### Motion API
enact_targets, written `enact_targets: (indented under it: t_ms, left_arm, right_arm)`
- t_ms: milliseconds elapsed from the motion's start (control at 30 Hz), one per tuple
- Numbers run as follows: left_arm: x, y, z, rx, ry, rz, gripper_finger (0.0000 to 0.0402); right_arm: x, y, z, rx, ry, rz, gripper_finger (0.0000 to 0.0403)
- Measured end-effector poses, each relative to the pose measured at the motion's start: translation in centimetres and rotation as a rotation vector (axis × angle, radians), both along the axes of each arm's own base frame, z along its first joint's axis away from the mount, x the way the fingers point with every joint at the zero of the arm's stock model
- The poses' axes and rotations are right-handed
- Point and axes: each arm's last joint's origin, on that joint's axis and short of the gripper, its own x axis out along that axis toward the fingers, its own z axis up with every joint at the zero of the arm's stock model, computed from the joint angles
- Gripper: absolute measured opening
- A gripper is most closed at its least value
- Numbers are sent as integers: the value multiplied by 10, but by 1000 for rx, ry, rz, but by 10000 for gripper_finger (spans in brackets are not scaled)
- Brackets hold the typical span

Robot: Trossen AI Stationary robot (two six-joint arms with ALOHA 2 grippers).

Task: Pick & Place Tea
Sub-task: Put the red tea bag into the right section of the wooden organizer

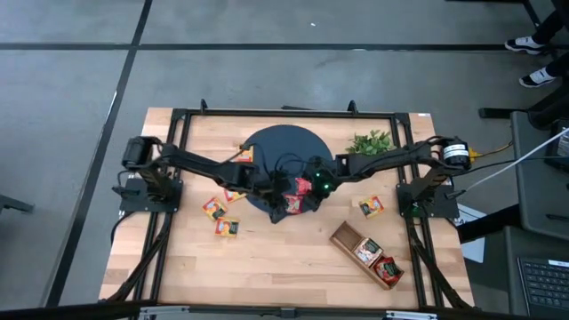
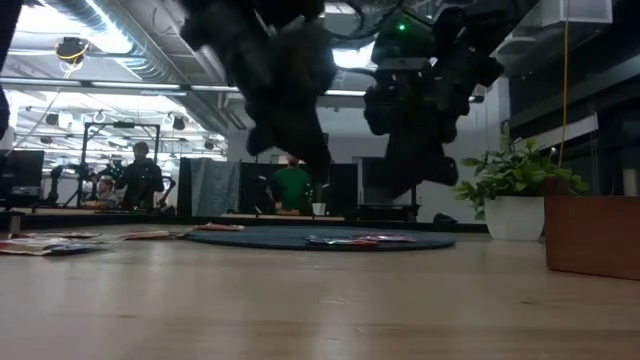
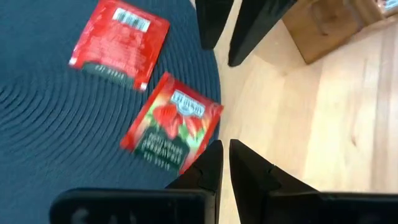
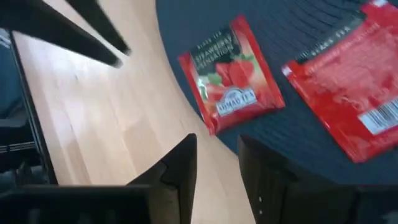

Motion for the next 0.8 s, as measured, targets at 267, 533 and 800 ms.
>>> enact_targets:
  t_ms: [267, 533, 800]
  left_arm:
    - [10, -1, -41, -9, 104, -15, 24]
    - [8, 2, -48, 38, 152, 27, 7]
    - [8, 3, -49, 74, 158, 37, 3]
  right_arm:
    - [-4, -1, -1, 4, 40, -7, 118]
    - [-1, -7, 0, -43, 16, -51, 118]
    - [-1, -12, 0, -80, 5, -89, 118]
